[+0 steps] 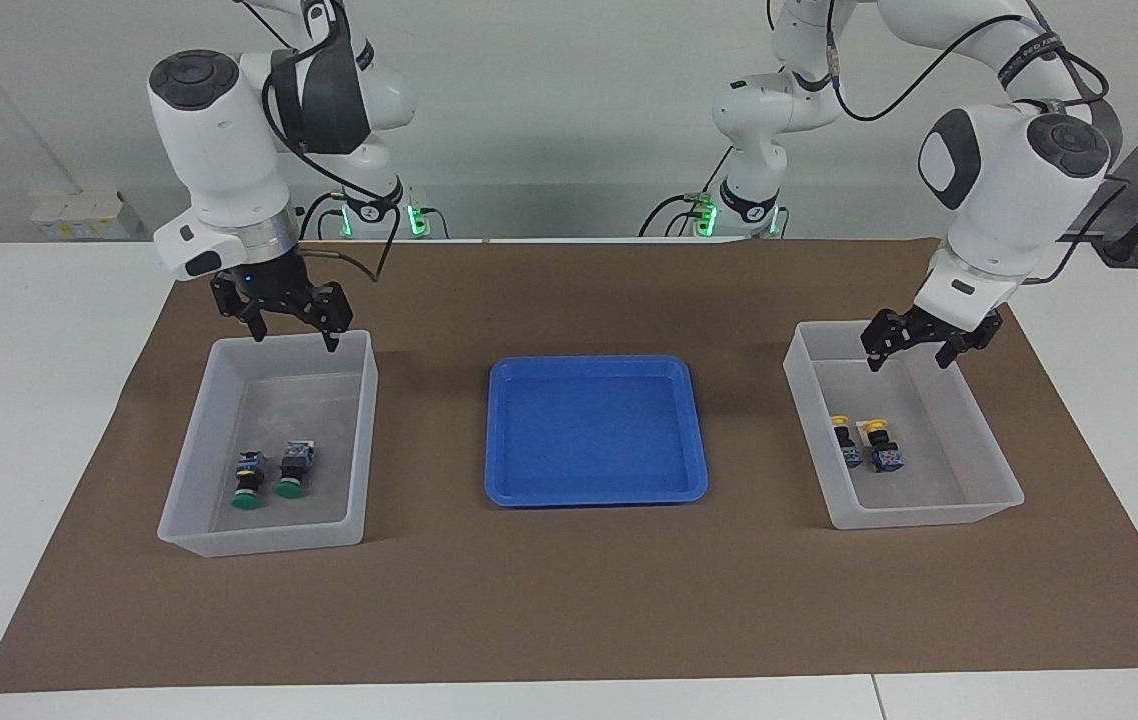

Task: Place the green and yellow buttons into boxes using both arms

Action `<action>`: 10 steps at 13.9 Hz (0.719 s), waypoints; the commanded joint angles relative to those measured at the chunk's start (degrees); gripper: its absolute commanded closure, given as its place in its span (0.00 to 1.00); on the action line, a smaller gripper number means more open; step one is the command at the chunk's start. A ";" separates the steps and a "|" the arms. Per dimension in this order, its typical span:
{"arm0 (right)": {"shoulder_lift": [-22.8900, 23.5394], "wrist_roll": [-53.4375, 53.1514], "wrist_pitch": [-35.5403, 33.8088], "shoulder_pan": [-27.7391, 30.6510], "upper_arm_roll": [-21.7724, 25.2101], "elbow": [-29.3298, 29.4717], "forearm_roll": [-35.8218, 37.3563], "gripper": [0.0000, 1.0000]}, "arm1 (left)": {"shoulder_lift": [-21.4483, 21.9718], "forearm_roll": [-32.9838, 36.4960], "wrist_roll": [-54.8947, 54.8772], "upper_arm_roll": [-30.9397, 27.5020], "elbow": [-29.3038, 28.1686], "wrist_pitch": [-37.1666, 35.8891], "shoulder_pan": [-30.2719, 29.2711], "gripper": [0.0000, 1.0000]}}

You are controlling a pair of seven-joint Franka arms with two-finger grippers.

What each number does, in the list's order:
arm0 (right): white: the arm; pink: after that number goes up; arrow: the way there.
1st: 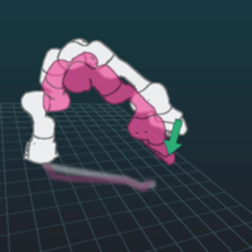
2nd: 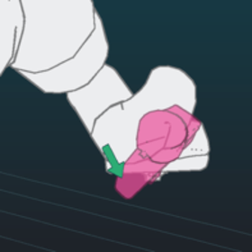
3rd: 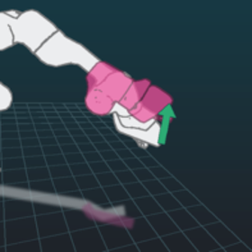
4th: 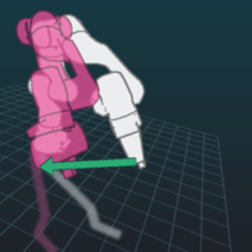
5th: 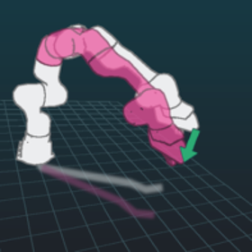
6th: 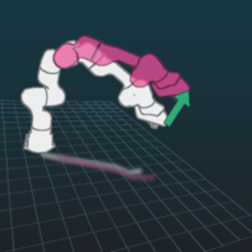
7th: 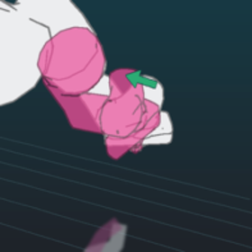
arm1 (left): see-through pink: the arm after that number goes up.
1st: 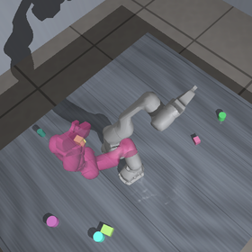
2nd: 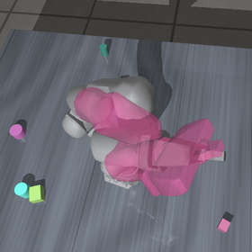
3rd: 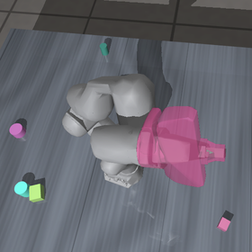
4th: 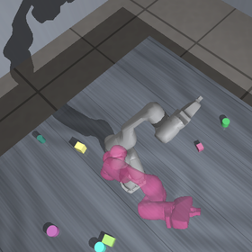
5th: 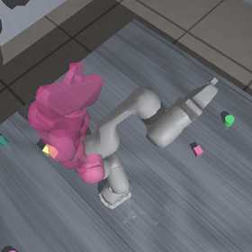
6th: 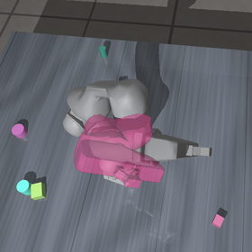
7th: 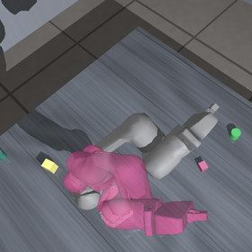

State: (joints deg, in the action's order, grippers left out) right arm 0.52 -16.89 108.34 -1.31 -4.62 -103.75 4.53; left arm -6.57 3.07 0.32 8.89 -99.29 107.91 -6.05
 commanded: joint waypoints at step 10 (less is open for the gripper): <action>-0.43 -0.16 0.21 0.52 -0.30 -0.57 -1.63 0.00 | 1.30 0.88 0.29 -0.54 0.07 1.08 0.34 0.00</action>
State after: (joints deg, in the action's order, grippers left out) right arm 0.52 -16.89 108.34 -1.31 -4.62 -103.75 4.53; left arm -6.10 3.07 0.32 8.87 -99.26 108.40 -6.03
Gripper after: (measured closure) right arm 0.000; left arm 0.000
